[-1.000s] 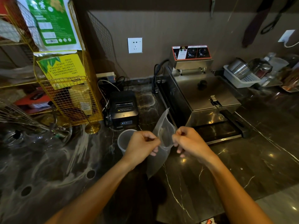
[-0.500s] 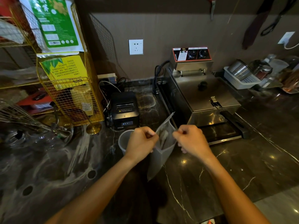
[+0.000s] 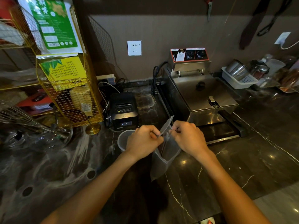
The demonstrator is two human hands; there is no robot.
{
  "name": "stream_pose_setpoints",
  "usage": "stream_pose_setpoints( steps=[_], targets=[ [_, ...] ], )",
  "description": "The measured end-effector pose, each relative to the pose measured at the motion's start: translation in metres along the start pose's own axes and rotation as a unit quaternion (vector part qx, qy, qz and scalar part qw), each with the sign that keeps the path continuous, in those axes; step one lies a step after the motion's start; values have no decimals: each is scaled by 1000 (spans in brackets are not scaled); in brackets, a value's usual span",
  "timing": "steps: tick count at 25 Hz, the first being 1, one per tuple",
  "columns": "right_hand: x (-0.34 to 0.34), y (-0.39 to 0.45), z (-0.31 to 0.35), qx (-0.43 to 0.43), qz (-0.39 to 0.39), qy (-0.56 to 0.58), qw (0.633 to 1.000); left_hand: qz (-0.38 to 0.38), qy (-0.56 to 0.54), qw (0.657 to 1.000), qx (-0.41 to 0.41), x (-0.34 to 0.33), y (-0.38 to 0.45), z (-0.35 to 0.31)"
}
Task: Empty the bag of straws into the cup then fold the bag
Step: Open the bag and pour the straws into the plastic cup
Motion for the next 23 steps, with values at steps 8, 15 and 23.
stream_pose_setpoints(
  steps=[8,15,23],
  targets=[
    [5,-10,-7,-3,21,6,1000,-77,80,994,5,20,-6,-11],
    [17,-25,-40,-47,-4,164,985,-146,69,986,43,34,-21,1],
    [3,-24,-33,-11,-20,248,968,89,141,978,-122,-35,-31,-53]
  ],
)
Point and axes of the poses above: each hand's wrist, its own y-axis towards the middle knuckle, its own x-axis out of the back of the hand, z = x × y, the point moved 9 cm from there along y, towards the middle knuckle, and after that the axes turned 14 degrees about z, right-handed, at the moved point
